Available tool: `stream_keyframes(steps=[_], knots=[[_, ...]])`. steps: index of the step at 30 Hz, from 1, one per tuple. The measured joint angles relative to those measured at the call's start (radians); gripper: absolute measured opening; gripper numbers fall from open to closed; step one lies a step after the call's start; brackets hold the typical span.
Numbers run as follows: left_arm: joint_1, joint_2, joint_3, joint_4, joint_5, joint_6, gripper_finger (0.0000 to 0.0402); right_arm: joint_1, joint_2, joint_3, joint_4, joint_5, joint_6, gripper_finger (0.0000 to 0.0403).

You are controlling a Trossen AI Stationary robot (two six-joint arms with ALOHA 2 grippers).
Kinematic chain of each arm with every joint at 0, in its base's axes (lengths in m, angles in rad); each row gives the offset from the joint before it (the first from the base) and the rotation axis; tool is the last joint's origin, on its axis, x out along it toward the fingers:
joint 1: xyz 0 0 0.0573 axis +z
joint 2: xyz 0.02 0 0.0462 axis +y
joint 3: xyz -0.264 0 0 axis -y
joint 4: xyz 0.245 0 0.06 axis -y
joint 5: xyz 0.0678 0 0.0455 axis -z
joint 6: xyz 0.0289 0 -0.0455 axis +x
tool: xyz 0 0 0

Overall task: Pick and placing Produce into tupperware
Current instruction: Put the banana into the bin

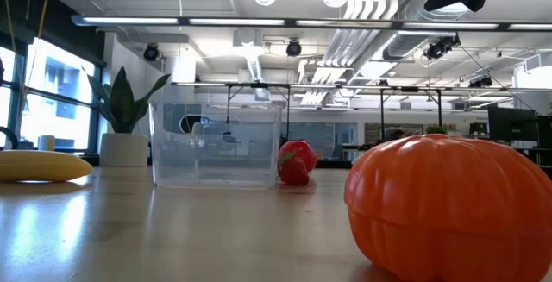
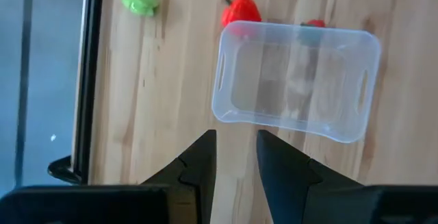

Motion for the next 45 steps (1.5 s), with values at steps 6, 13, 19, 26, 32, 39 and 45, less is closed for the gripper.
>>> stream_keyframes(steps=[6, 13, 19, 26, 32, 39, 45], knots=[[0.0, -0.139, -0.124, -0.003, 0.025, 0.028, 0.0095, 0.0, -0.003, 0.0, -0.007, 0.003, -0.036, 0.0], [0.0, -0.342, -0.389, 0.063, 0.027, -0.032, 0.0095, 0.051, -0.049, 0.0, 0.12, -0.098, -0.34, 0.0], [0.0, -0.556, -0.658, 0.306, 0.099, -0.053, 0.0095, 0.071, -0.122, 0.0, 0.129, -0.234, -0.347, 0.0], [0.0, -0.691, -0.833, 0.39, 0.149, -0.05, 0.0095, 0.077, -0.144, 0.0, 0.044, -0.264, -0.322, 0.0], [0.0, -0.69, -0.875, 0.397, 0.266, -0.019, 0.0095, 0.077, -0.145, 0.0, 0.043, -0.264, -0.312, 0.0], [0.0, -0.653, -0.907, 0.393, 0.325, 0.029, 0.0095, 0.077, -0.145, 0.0, 0.043, -0.264, -0.313, 0.0], [-0.001, -0.609, -0.936, 0.382, 0.332, 0.037, 0.0095, 0.077, -0.145, 0.0, 0.043, -0.264, -0.313, 0.0]])
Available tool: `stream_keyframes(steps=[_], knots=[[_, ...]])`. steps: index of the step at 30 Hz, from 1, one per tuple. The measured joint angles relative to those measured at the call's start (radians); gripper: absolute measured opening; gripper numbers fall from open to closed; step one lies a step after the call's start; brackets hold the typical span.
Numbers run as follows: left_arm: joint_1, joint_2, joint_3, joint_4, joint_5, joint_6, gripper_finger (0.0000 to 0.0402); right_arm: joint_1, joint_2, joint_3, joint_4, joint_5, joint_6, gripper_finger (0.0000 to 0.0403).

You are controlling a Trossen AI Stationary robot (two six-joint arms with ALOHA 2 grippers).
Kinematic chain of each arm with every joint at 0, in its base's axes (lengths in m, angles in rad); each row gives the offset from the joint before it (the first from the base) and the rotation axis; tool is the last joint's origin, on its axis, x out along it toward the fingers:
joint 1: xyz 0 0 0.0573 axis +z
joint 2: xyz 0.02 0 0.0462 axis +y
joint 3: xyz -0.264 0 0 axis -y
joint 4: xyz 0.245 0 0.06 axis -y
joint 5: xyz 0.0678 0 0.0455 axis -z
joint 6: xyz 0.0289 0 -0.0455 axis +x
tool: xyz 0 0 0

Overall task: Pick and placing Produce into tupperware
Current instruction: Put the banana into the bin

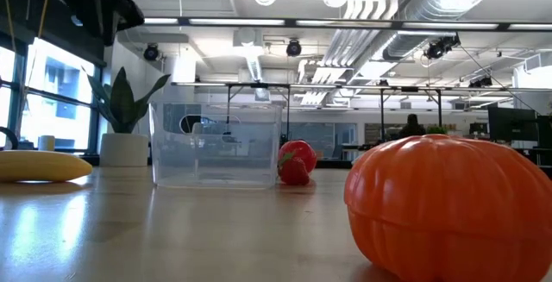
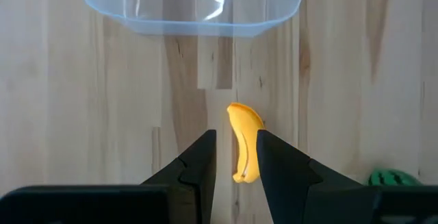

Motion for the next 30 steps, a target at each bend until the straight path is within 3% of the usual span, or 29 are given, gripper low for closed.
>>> stream_keyframes(steps=[6, 17, 30], knots=[[0.0, 0.037, -0.052, 0.042, -0.014, 0.093, 0.0095, 0.0, 0.0, 0.0, 0.0, 0.0, 0.0, 0.0], [0.0, 0.062, -0.138, 0.03, 0.046, 0.091, 0.0099, 0.0, 0.0, 0.0, 0.0, 0.0, 0.0, 0.0], [0.0, 0.067, -0.156, 0.038, 0.029, 0.014, 0.0204, 0.0, 0.0, 0.0, 0.0, 0.001, 0.0, 0.0]])
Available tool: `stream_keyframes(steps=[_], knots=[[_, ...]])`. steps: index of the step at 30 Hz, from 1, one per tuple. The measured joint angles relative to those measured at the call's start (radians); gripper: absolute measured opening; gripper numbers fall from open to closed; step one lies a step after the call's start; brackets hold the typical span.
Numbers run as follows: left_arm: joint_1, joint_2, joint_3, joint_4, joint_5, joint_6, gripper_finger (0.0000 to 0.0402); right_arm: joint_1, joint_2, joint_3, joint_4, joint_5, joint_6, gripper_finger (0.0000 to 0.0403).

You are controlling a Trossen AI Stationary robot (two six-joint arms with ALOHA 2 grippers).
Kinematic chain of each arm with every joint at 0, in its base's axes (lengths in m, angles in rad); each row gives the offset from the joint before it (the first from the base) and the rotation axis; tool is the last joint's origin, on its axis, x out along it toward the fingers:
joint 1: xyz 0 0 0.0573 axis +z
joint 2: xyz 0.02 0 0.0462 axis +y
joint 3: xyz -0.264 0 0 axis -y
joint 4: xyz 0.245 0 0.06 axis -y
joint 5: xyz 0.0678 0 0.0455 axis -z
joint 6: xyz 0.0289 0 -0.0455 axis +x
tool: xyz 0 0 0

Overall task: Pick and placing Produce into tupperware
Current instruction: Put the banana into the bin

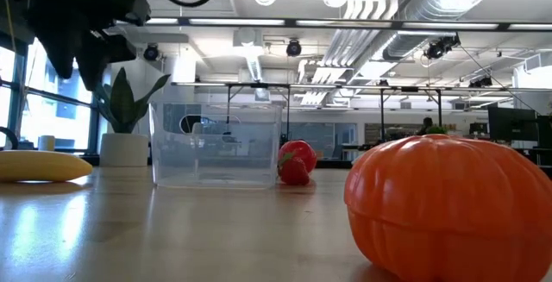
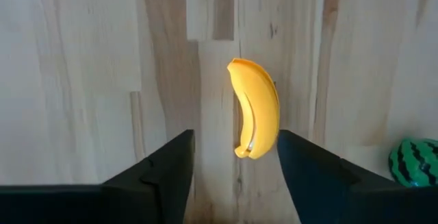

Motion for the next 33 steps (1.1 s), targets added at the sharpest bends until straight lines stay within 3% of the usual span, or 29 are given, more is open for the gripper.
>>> stream_keyframes(steps=[8, 16, 26, 33], knots=[[-0.001, 0.0, -0.131, 0.069, 0.152, -0.161, 0.0221, 0.0, 0.0, 0.0, 0.0, 0.0, 0.0, 0.0], [0.0, 0.0, -0.195, 0.271, 0.166, -0.208, 0.0221, 0.0, 0.0, 0.0, 0.0, 0.0, 0.0, 0.0], [-0.003, 0.046, -0.276, 0.34, 0.206, -0.198, 0.0221, 0.0, 0.0, 0.0, 0.0, 0.0, 0.0, 0.0], [-0.088, 0.116, -0.282, 0.358, 0.21, -0.217, 0.0221, 0.0, 0.0, 0.0, 0.0, 0.0, 0.0, 0.0]])
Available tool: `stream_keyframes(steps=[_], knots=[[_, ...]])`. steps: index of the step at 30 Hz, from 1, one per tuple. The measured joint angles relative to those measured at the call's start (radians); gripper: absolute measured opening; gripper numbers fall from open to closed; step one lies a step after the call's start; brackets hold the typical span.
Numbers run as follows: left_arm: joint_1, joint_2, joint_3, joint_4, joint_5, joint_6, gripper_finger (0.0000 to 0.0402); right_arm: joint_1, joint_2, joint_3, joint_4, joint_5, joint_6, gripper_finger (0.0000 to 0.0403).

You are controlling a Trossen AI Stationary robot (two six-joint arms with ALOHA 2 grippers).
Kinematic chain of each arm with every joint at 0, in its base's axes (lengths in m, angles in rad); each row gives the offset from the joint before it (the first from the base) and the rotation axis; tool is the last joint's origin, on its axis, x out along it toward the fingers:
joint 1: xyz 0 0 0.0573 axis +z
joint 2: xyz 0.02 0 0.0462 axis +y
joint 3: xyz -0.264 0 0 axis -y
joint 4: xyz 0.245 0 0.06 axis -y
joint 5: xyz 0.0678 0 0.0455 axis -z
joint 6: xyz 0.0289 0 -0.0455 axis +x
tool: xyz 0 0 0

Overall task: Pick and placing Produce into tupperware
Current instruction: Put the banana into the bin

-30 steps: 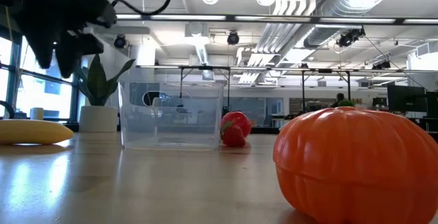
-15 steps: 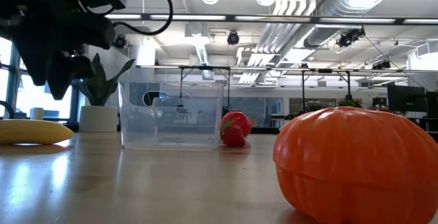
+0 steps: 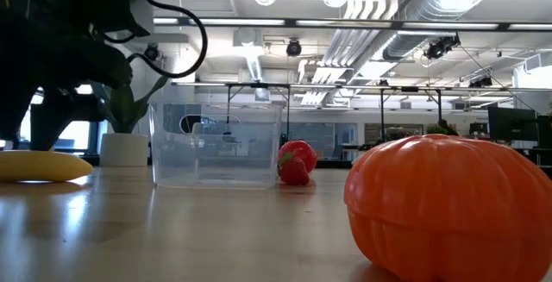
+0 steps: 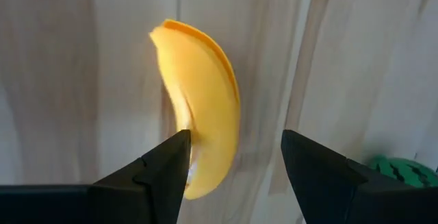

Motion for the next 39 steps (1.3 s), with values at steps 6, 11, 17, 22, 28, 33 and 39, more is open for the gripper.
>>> stream_keyframes(steps=[6, 11, 17, 22, 28, 33, 39], knots=[[-0.064, 0.066, 0.0, 0.038, -0.091, -0.067, 0.0221, 0.0, 0.0, 0.0, 0.0, 0.0, 0.0, 0.0], [-0.102, 0.104, 0.0, 0.081, -0.092, -0.095, 0.0221, 0.0, 0.0, 0.0, 0.0, 0.0, 0.0, 0.0], [-0.137, 0.145, 0.001, 0.118, -0.103, -0.112, 0.0221, 0.0, 0.0, 0.0, 0.0, 0.0, 0.0, 0.0], [-0.135, 0.158, 0.002, 0.129, -0.12, -0.152, 0.0221, 0.0, 0.0, 0.0, 0.0, 0.0, 0.0, 0.0], [-0.136, 0.159, 0.002, 0.138, -0.153, -0.258, 0.0221, 0.0, 0.0, 0.0, 0.0, 0.0, 0.0, 0.0], [-0.136, 0.159, 0.002, 0.149, -0.18, -0.388, 0.022, 0.0, 0.0, 0.0, 0.0, 0.0, 0.0, 0.0], [-0.136, 0.159, 0.002, 0.153, -0.223, -0.469, 0.022, 0.0, 0.0, 0.0, 0.0, 0.0, 0.0, 0.0]])
